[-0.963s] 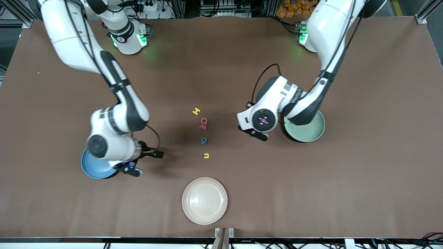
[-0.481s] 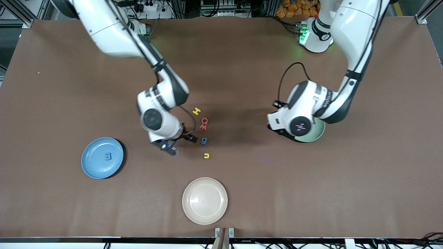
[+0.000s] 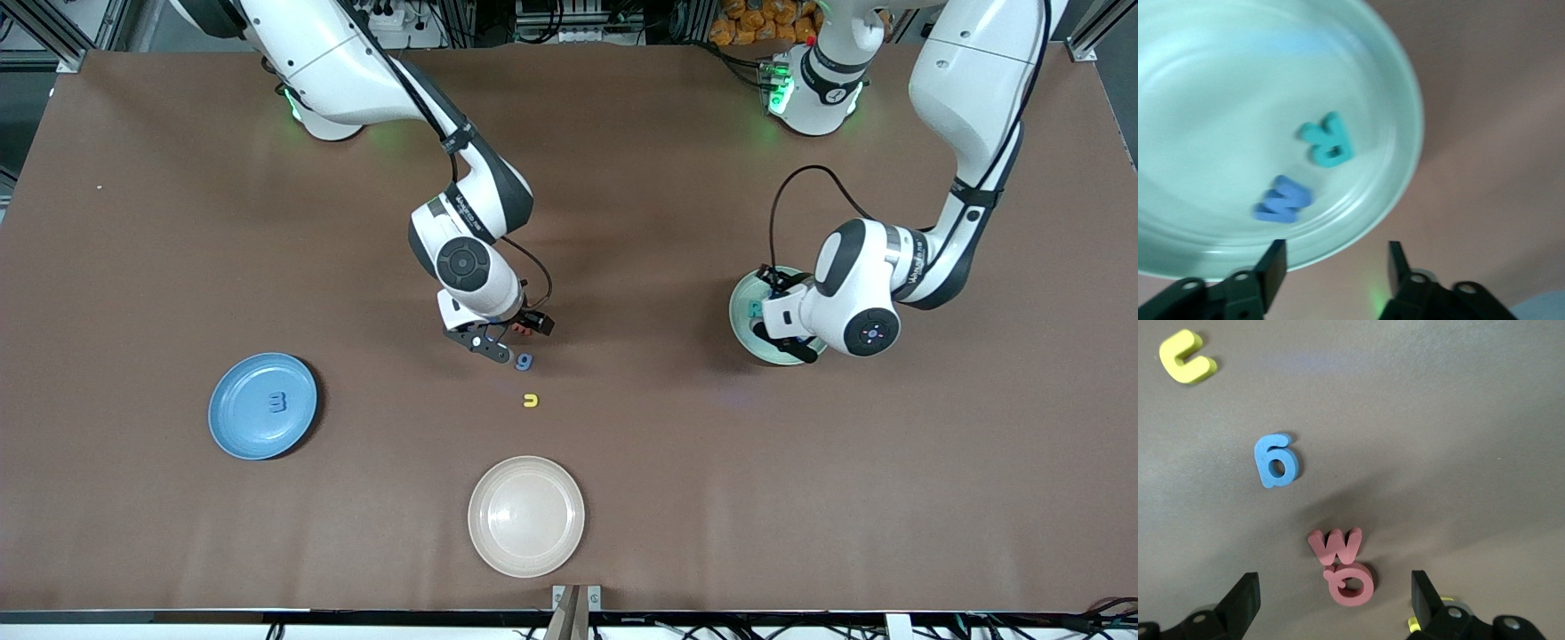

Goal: Sort upper and lower case letters into plates
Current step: 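Grasp the pink W with the right gripper while the left gripper releases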

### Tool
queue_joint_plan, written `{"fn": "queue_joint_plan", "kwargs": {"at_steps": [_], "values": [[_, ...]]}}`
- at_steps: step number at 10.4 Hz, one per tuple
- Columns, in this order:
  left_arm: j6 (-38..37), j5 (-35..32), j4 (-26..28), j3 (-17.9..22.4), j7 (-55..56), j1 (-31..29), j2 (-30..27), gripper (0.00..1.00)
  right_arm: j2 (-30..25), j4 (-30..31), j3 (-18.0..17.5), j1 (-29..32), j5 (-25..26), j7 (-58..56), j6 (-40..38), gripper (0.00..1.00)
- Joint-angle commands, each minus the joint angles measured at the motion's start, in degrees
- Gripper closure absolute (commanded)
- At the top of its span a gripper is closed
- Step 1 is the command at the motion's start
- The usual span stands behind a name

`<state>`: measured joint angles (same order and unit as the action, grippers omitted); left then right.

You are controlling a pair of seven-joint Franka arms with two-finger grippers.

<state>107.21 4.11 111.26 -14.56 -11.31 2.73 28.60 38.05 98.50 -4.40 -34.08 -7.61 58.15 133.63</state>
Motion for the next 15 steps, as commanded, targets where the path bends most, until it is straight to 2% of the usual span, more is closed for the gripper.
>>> {"fn": "queue_joint_plan", "kwargs": {"at_steps": [1,3,6,8,9,10,11,13,15], "values": [[-0.1,1.3,-0.4,-5.5,12.3,2.1,-2.5,0.0,0.9,0.7,0.8,-1.0,2.1,0.5,1.7,0.0],[-0.2,1.6,-4.9,-11.0,20.9,2.9,-1.1,0.0,1.6,0.7,0.7,-0.7,1.7,1.4,3.1,0.0],[-0.1,4.7,-10.7,-11.3,26.9,6.0,3.3,0.0,2.6,0.7,0.8,-1.0,1.7,2.8,4.5,0.0],[-0.1,4.3,-10.9,-11.2,27.8,6.2,3.6,0.0,2.6,0.7,0.8,-1.2,1.7,2.8,4.6,0.0],[-0.2,4.2,-10.9,-11.1,27.8,6.2,3.6,0.0,2.6,0.7,0.8,-1.2,1.7,2.8,4.7,0.06],[-0.1,4.3,-11.0,-11.2,27.9,6.2,3.8,0.0,2.6,0.8,0.8,-1.3,1.7,2.9,5.6,0.67],[0.1,4.8,-11.0,-11.2,28.0,6.3,3.9,0.0,2.7,0.8,0.8,-1.3,1.6,3.9,6.5,0.98],[0.5,5.0,-12.0,-11.3,29.4,6.9,4.9,0.0,2.7,0.9,0.8,-1.4,1.8,4.3,6.6,1.0],[0.5,4.8,-16.9,-11.2,32.9,11.8,7.5,0.0,2.7,0.9,0.8,-1.4,1.8,4.3,6.6,1.0]]}}
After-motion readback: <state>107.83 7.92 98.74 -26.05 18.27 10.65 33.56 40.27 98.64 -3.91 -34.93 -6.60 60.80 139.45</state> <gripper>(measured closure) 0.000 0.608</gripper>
